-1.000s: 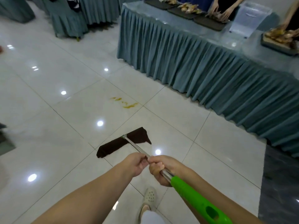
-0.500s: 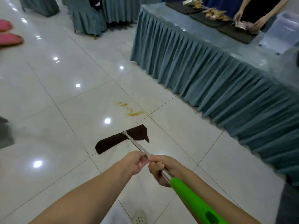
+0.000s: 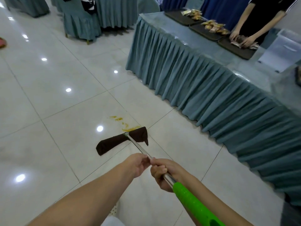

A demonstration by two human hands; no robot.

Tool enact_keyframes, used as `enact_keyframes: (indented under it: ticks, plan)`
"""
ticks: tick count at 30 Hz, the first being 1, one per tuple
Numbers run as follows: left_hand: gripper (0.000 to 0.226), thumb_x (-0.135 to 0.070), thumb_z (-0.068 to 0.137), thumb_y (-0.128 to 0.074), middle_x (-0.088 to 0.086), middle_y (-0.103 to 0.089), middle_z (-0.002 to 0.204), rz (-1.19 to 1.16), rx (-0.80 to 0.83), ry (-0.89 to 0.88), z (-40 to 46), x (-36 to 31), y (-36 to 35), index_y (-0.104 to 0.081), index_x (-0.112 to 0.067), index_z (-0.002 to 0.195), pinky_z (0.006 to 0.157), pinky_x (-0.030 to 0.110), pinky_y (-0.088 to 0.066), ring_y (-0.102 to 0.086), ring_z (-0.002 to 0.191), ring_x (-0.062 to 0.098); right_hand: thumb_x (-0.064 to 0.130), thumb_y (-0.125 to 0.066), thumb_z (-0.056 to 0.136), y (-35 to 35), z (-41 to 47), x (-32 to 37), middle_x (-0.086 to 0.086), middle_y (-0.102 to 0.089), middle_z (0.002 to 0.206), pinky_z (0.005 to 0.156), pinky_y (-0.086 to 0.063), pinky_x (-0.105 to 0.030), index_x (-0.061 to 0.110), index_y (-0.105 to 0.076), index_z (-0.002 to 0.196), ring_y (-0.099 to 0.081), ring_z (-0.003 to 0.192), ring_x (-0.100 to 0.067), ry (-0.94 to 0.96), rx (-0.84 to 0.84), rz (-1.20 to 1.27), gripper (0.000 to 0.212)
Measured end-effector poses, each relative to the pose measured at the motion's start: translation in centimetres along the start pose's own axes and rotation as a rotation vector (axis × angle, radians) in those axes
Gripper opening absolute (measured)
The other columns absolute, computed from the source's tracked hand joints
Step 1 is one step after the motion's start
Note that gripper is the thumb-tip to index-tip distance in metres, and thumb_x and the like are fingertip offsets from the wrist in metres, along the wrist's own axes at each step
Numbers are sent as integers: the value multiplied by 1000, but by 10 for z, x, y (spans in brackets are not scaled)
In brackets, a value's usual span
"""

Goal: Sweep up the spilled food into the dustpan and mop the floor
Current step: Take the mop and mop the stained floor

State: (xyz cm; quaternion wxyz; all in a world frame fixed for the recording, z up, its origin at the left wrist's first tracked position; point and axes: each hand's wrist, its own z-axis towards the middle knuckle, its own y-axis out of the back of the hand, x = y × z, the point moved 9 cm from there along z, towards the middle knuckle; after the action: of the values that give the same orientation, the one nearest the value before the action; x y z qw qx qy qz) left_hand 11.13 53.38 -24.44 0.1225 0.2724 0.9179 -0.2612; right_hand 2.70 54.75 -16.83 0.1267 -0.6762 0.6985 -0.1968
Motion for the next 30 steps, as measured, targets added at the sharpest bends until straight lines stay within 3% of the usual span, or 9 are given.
enact_keyframes:
  ticks: [6,12,19,24,27,30]
  plan:
    - [26,6,96,-36,21,-61,77,39,62,16,28,-69,-32,-51,6,75,48,24,-54,-61,68,24,4,-49,96,-46,11,59,-5,-37,44,25,-31,-9,7,-48,80,-34,24,-7,40,10,50,16]
    - [29,7,95,-36,18,-64,65,68,133,38,51,-101,-65,-54,8,73,50,23,-56,-61,65,23,5,-50,95,-60,17,104,-5,-37,43,25,-31,-8,11,-49,82,-34,23,-7,82,-20,91,14]
    - [25,5,96,-38,21,-60,76,84,151,93,69,-85,-95,-52,7,75,74,28,-51,-61,68,24,6,-52,94,-34,14,129,-5,-39,48,26,-32,-9,8,-50,83,-34,24,-6,100,-73,121,11]
    - [27,14,87,-42,16,-61,52,168,146,135,81,-59,-121,-54,6,64,46,21,-55,-63,51,21,4,-53,91,4,10,148,-5,-39,52,28,-34,-9,3,-52,82,-34,25,-6,65,-94,144,9]
    - [30,15,86,-41,15,-61,47,184,163,136,88,-43,-148,-54,6,61,44,21,-54,-62,39,17,-1,-54,84,31,5,168,-3,-37,55,28,-34,-9,1,-53,82,-34,26,-6,44,-80,133,3]
    - [29,11,91,-39,14,-62,46,172,157,137,100,-24,-178,-53,5,66,44,22,-55,-63,38,19,-6,-58,70,60,-4,192,-5,-39,56,27,-35,-10,0,-53,81,-35,26,-6,16,-83,91,14]
